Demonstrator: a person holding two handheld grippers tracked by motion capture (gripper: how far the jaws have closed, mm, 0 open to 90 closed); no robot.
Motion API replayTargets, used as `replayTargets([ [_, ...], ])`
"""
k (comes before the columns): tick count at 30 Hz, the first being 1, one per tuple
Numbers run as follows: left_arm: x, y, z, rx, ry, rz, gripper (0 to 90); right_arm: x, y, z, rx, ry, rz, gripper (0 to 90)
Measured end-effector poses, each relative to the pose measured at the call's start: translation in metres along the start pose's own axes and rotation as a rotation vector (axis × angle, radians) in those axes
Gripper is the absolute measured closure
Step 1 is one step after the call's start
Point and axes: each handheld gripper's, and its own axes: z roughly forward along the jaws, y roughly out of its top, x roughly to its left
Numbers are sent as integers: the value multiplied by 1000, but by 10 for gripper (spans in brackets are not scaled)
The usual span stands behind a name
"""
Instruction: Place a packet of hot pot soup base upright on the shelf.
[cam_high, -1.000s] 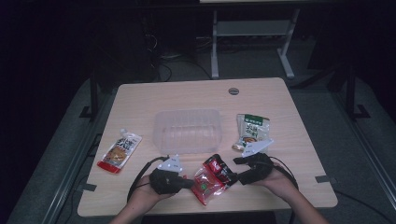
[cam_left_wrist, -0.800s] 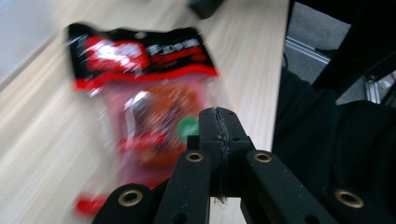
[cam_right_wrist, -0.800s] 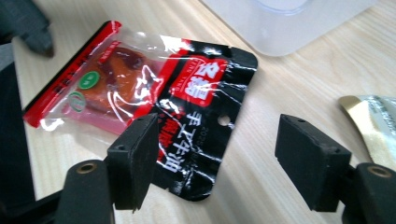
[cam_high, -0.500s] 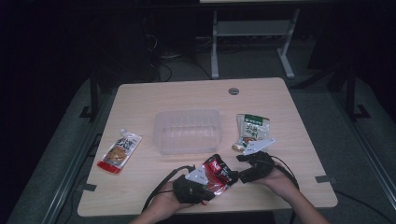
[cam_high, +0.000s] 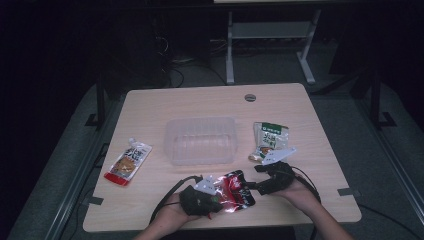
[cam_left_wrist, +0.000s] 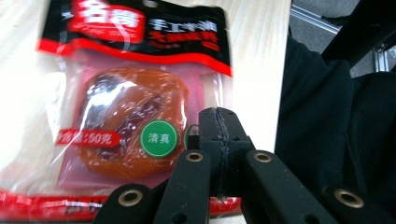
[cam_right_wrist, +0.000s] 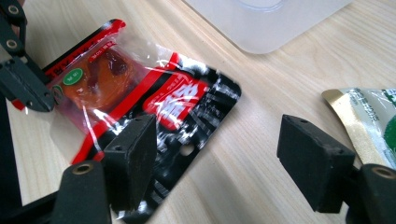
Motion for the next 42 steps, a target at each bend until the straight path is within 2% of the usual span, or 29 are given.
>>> replayTargets([
  [5,5,-4,-5,-5,5,-17,897,-1,0,-2,1,-2,11,280],
  [11,8,-5,-8,-6,37,-16,897,-1,0,-4,-6,-7,8,280],
  [15,8,-5,-10,-21,25,-25,896,-1,0,-4,-5,-7,12,276],
  [18,7,-3,-16,-32,27,-8,897,-2,-1,-7,-15,-13,9,271],
  [20,8,-4,-22,-44,35,-14,897,0,-2,-11,-13,-17,26,266],
  [23,12,-6,-30,-55,62,-18,896,1,-6,-17,-5,-28,23,257],
  [30,27,-15,-48,-94,107,-70,896,3,-21,-35,-9,-54,41,245],
  [32,29,-16,-50,-97,120,-72,896,4,-27,-40,-9,-62,46,244],
  [36,34,-17,-50,-101,141,-75,896,3,-40,-47,2,-65,63,244],
  [42,41,-16,-44,-85,157,-79,897,-3,-38,-41,4,-53,66,243],
])
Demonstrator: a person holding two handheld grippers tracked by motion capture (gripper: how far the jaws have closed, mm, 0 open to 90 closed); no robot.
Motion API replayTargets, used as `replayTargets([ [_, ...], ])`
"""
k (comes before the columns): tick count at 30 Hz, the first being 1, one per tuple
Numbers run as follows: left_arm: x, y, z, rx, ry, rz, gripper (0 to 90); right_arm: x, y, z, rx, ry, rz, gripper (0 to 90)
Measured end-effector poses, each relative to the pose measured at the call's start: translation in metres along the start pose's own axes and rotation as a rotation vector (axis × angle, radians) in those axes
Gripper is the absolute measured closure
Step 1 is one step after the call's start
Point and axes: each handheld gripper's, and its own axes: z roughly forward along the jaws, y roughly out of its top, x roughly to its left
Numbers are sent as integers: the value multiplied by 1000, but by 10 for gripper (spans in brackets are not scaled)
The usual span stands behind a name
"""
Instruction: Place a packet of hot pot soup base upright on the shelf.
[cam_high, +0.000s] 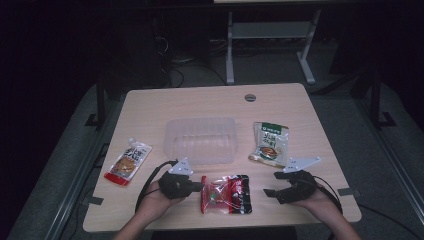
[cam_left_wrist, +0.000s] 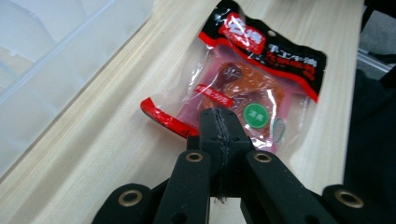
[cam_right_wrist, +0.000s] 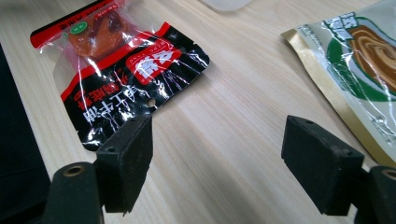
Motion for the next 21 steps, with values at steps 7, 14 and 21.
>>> replayTargets([
  [7,1,1,8,7,-6,-9,897,0,1,2,8,1,-9,243],
  [14,-2,-1,15,45,-6,10,896,-2,1,2,8,-2,-7,242],
  [21,-2,-2,17,61,0,-1,896,-2,1,2,7,-2,1,242],
])
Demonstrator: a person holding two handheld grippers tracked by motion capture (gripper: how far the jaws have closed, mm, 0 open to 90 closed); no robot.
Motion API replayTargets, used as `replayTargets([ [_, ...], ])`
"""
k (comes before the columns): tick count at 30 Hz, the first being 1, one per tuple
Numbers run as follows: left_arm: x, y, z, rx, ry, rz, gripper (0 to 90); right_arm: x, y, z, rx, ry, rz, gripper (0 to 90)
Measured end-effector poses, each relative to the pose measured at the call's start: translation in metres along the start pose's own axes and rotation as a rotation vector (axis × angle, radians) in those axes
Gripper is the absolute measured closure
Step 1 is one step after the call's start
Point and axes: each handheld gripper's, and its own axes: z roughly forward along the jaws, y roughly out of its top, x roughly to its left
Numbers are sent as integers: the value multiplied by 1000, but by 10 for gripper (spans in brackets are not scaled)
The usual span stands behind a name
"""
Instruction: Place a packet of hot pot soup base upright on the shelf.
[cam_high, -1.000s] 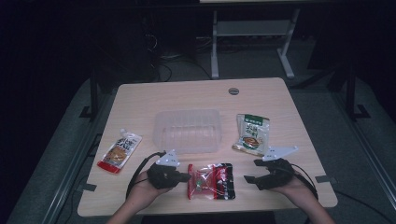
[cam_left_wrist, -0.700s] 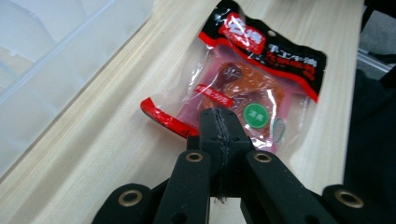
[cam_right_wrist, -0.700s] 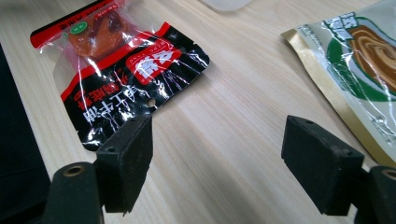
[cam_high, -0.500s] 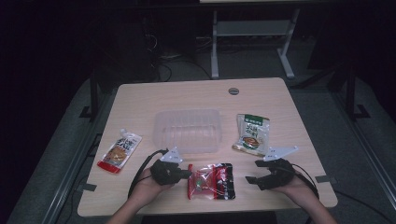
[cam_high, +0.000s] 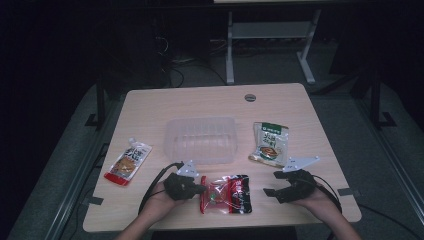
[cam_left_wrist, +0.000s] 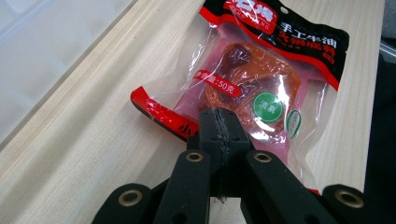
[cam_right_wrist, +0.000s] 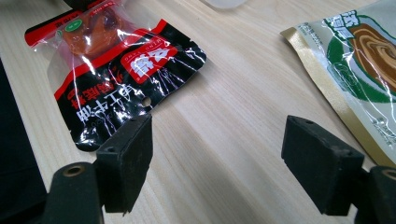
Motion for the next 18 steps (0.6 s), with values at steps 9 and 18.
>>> replayTargets([
  [9,2,-2,4,24,-8,-12,897,-1,0,0,-4,1,-6,242],
  [18,5,-5,5,55,-8,-36,898,2,2,-1,-23,30,18,236],
])
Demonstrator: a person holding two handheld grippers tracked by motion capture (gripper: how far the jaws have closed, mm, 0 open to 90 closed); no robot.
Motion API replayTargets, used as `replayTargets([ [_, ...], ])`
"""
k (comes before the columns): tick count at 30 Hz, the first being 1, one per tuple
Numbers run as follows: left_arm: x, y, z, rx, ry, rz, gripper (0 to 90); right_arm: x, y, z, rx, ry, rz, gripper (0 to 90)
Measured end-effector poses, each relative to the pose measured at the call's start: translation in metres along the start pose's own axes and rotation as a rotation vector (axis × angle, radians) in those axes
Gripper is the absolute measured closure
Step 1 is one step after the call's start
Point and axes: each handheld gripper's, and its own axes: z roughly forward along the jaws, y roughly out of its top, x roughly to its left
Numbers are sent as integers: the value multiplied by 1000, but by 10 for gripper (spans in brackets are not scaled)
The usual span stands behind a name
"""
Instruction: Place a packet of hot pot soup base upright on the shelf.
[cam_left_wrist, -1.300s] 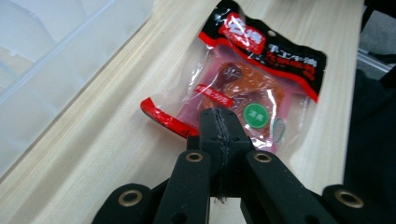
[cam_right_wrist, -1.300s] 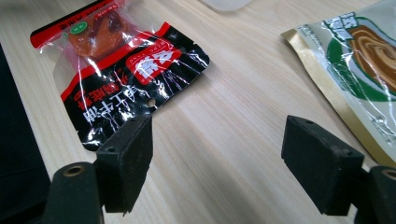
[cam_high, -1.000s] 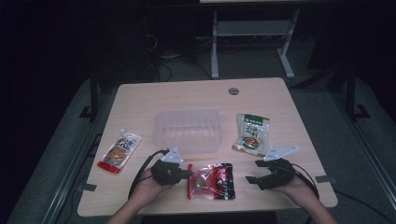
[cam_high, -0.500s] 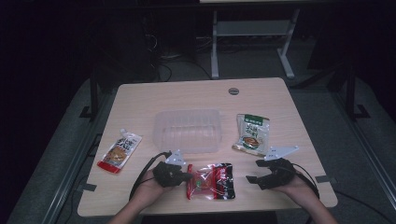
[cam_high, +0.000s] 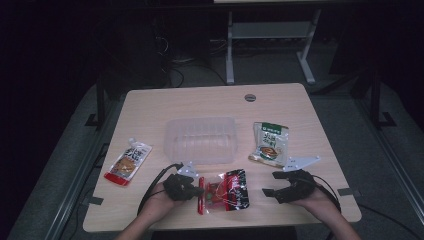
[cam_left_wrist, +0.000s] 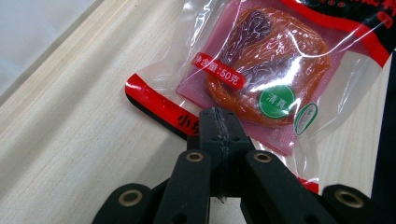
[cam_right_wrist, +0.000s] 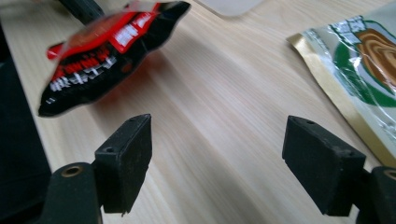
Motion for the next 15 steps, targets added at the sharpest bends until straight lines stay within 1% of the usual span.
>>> replayTargets([
  [1,0,0,0,-1,0,-1,898,0,0,0,-7,7,-9,236],
  [5,0,0,0,0,-1,-2,898,6,5,3,-45,49,10,229],
  [7,0,0,0,1,0,-2,898,9,8,6,-51,72,13,221],
  [12,-1,0,0,1,4,0,898,20,18,19,-46,103,-15,201],
  [15,-1,0,0,0,8,-3,898,22,25,26,-64,123,-31,199],
])
